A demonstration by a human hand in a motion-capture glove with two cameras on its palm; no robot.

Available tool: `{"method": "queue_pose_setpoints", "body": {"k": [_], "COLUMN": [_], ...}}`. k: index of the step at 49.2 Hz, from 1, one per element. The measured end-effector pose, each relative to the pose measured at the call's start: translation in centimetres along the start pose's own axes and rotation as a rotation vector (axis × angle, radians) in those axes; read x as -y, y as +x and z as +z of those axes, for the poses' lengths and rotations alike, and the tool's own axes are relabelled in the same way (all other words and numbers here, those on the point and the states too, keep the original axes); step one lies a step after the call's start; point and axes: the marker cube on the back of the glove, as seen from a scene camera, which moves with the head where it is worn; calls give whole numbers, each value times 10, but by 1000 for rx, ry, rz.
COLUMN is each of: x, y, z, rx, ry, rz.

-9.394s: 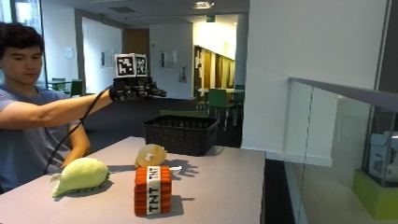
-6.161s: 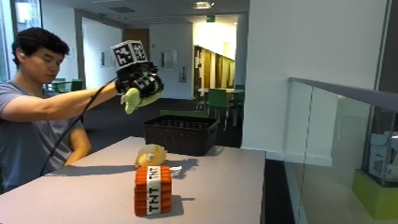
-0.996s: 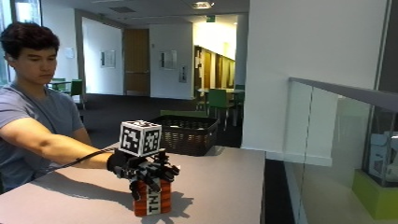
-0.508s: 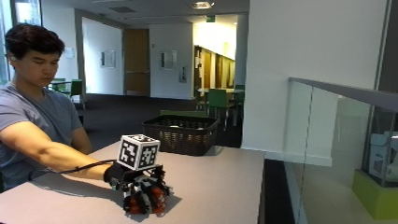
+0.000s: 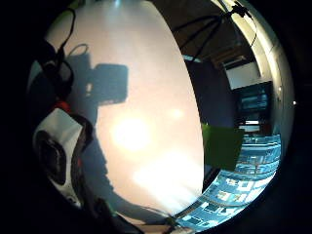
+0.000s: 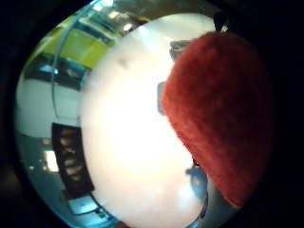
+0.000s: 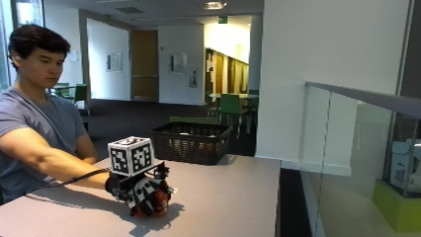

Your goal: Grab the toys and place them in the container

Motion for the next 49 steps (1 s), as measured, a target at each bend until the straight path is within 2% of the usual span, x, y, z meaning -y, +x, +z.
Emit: {"method": "queue_pose_setpoints", "body": {"k": [6,11,16,27,34,44,49], "x": [6,8,2,-34,-66,-111,-149], "y": [-8,-33,-75,-191,-276,-370,-424], "z": [-46,-116,-187,-278,-303,-300,-289], "rx": [18,22,40,62,79,127,166], "ry": [40,114,188,263,291,266,245], "rz": [-14,-44,-85,-220,-316,-443,-707]}}
